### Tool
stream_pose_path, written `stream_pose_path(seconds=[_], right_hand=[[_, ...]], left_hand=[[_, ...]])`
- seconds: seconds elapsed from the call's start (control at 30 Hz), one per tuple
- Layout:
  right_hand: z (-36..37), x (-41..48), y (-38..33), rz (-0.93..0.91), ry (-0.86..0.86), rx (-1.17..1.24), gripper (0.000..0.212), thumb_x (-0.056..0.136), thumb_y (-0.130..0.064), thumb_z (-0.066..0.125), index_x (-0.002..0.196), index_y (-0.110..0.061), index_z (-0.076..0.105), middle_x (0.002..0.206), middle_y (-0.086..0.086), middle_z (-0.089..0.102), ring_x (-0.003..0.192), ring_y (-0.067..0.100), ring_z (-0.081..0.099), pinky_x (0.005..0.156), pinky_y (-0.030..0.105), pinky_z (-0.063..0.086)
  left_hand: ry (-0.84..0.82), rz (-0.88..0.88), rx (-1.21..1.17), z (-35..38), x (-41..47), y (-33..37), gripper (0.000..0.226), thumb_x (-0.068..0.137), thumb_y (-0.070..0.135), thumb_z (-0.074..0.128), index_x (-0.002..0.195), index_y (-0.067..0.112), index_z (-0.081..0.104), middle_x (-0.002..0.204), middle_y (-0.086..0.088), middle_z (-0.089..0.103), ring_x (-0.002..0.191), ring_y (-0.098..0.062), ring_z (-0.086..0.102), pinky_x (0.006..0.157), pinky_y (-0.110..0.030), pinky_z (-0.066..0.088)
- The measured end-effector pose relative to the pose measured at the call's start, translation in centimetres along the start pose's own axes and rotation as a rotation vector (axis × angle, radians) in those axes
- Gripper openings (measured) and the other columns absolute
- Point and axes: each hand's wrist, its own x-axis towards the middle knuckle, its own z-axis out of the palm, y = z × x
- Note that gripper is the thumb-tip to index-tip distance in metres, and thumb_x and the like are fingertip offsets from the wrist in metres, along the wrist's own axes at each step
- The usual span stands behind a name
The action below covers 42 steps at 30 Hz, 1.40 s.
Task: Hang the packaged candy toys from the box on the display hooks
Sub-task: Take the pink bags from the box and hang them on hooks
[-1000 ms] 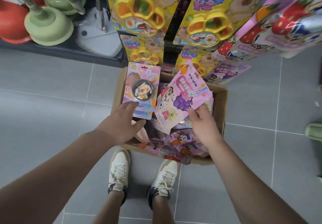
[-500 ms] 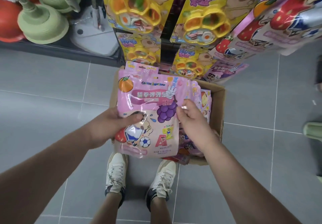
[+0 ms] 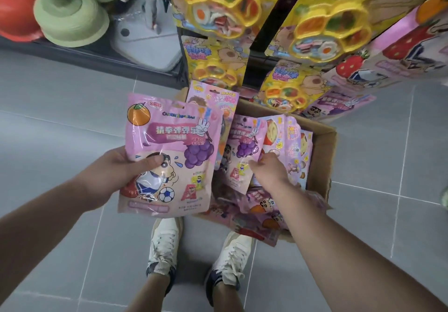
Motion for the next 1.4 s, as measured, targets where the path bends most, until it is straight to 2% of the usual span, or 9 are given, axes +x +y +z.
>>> stream_pose_path(seconds=[0.17, 0.33, 0.57, 0.67, 0.77, 0.9, 1.13, 1.27, 1.4], right_hand=[[2.7, 2.6, -1.1, 0.002, 0.078, 0.016, 0.037, 0.1, -0.033, 0.059, 0.128, -0.008, 0.057, 0.119, 0.01, 0.066, 0.096, 0.027, 0.062, 0.07, 0.029, 0.043], [2.2, 1.8, -0.9, 0.026, 0.121, 0.17, 0.033, 0.1, -0.032, 0.059, 0.115, -0.006, 0.071, 0.117, 0.012, 0.069, 0.104, 0.031, 0.065, 0.086, 0.034, 0.05], [-4.6, -5.8, 0.2, 0.001, 0.155, 0.361, 0.017, 0.099, -0.037, 0.056, 0.101, -0.023, 0.066, 0.105, 0.0, 0.07, 0.099, 0.022, 0.064, 0.09, 0.035, 0.053], [-8.0, -9.7, 1.5, -0.014, 0.139, 0.453, 0.028, 0.085, -0.05, 0.057, 0.099, -0.028, 0.067, 0.101, -0.003, 0.074, 0.096, 0.024, 0.071, 0.089, 0.048, 0.059], [-12.1, -14.7, 2.6, -0.053, 0.146, 0.574, 0.026, 0.078, -0.051, 0.061, 0.095, -0.033, 0.071, 0.094, 0.002, 0.077, 0.095, 0.033, 0.073, 0.087, 0.054, 0.059], [-18.6, -23.6, 1.6, -0.1, 0.167, 0.718, 0.012, 0.097, -0.02, 0.064, 0.096, -0.025, 0.074, 0.098, -0.001, 0.079, 0.098, 0.026, 0.074, 0.091, 0.049, 0.06], [-29.2, -36.6, 2.5, -0.259, 0.299, 0.77, 0.016, 0.102, -0.012, 0.058, 0.095, -0.023, 0.068, 0.08, -0.012, 0.077, 0.078, 0.014, 0.071, 0.082, 0.036, 0.059], [-32.8, -41.6, 4.5, -0.332, 0.37, 0.77, 0.016, 0.103, -0.011, 0.055, 0.091, -0.015, 0.065, 0.076, -0.008, 0.076, 0.067, 0.001, 0.071, 0.063, 0.022, 0.057], [-34.7, -43.5, 6.1, -0.355, 0.395, 0.769, 0.016, 0.104, -0.013, 0.054, 0.091, -0.015, 0.064, 0.081, -0.002, 0.078, 0.07, 0.01, 0.075, 0.06, 0.027, 0.056]], left_hand=[[-0.033, -0.017, 0.026, -0.5, 0.8, -1.7, 0.027, 0.091, 0.023, 0.07, 0.115, 0.013, 0.074, 0.105, -0.014, 0.08, 0.093, -0.035, 0.079, 0.081, -0.045, 0.064], [-0.022, -0.05, -0.013, -0.8, -0.4, -2.0, 0.022, 0.087, 0.021, 0.071, 0.105, 0.012, 0.079, 0.103, -0.018, 0.08, 0.09, -0.039, 0.078, 0.072, -0.041, 0.066], [-0.002, -0.011, -0.014, 1.0, -4.2, 2.3, 0.018, 0.086, 0.025, 0.072, 0.102, 0.019, 0.08, 0.102, -0.016, 0.08, 0.089, -0.039, 0.079, 0.093, -0.05, 0.057], [-0.006, 0.025, 0.005, 1.9, -7.3, 4.9, 0.03, 0.084, 0.031, 0.076, 0.109, 0.014, 0.077, 0.103, -0.016, 0.08, 0.091, -0.041, 0.078, 0.099, -0.057, 0.053], [-0.06, 0.091, 0.058, 3.1, -11.7, 8.6, 0.051, 0.07, 0.058, 0.088, 0.106, 0.023, 0.079, 0.104, -0.014, 0.08, 0.092, -0.044, 0.075, 0.084, -0.046, 0.05], [-0.073, 0.158, 0.156, 4.1, -18.6, 14.3, 0.084, 0.044, 0.081, 0.085, 0.102, 0.021, 0.08, 0.106, -0.026, 0.075, 0.078, -0.03, 0.057, 0.054, -0.026, 0.047], [-0.09, 0.311, 0.266, 6.9, -30.5, 22.9, 0.102, 0.044, 0.084, 0.084, 0.111, 0.007, 0.073, 0.104, -0.015, 0.08, 0.084, -0.032, 0.075, 0.066, -0.036, 0.057], [-0.147, 0.409, 0.28, 8.9, -35.6, 24.9, 0.085, 0.056, 0.079, 0.082, 0.112, 0.015, 0.076, 0.111, -0.013, 0.079, 0.102, -0.036, 0.076, 0.096, -0.057, 0.056], [-0.135, 0.5, 0.252, 12.2, -38.8, 25.6, 0.056, 0.079, 0.062, 0.079, 0.11, 0.016, 0.076, 0.11, -0.012, 0.08, 0.101, -0.034, 0.077, 0.1, -0.058, 0.055]])
